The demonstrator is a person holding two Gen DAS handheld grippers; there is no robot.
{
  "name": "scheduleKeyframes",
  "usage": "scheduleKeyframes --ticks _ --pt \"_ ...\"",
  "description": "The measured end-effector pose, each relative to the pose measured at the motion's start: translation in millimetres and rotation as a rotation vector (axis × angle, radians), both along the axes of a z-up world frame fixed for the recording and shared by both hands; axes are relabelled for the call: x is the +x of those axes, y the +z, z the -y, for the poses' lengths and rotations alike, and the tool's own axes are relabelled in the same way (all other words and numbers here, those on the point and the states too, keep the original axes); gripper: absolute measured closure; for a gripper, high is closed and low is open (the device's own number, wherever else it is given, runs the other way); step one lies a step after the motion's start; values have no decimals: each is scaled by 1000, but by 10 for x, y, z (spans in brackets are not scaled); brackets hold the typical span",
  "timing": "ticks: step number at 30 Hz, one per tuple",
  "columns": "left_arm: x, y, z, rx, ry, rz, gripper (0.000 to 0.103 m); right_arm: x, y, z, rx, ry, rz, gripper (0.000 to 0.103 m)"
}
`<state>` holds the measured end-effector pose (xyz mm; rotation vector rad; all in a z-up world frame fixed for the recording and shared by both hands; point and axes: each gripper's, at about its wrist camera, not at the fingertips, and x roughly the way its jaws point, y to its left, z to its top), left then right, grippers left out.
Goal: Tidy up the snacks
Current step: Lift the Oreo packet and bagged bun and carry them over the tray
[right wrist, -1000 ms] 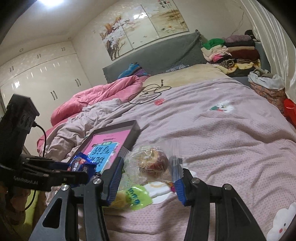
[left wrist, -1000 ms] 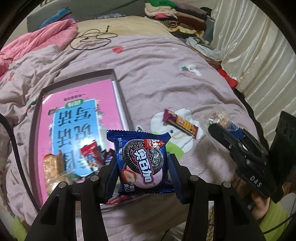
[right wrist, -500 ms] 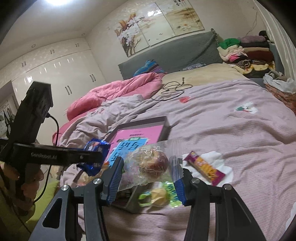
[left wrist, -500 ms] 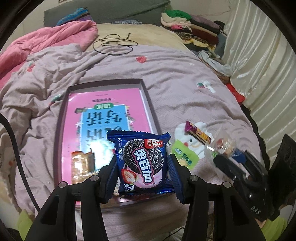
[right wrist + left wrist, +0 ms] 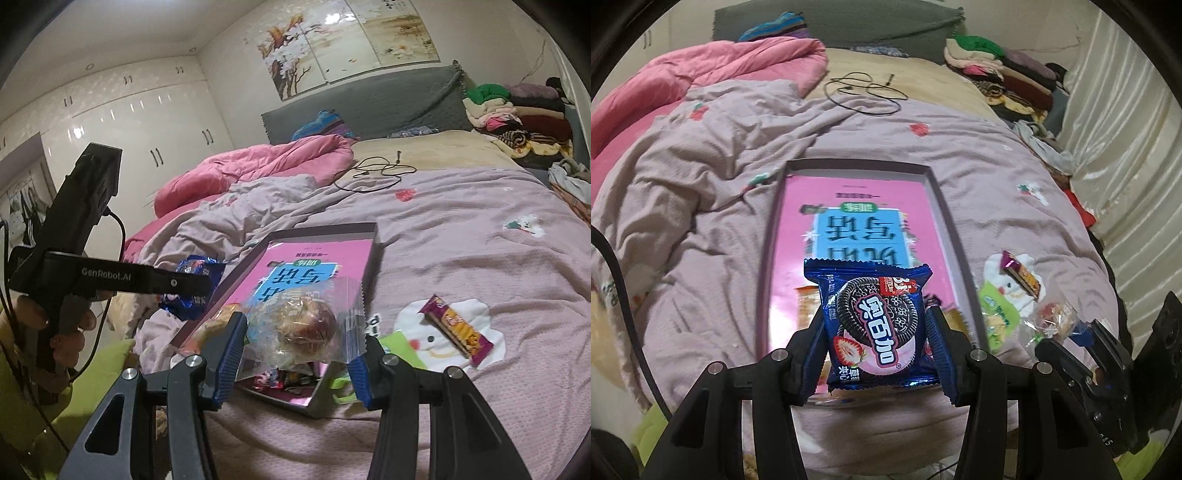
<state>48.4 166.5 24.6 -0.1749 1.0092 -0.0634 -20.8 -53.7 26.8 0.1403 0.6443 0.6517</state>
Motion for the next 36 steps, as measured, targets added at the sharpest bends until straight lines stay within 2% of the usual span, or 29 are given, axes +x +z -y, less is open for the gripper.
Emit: scheduleKeyframes --ticks 10,22,36 --pt "-137 -83 -395 1 76 -6 50 -100 -36 -287 -44 54 -2 52" --pt "-255 -267 -637 8 132 -36 50 -175 -112 -587 -119 108 0 52" --pt "-296 -511 -451 38 73 -79 50 -201 -305 -824 -204 144 -12 52"
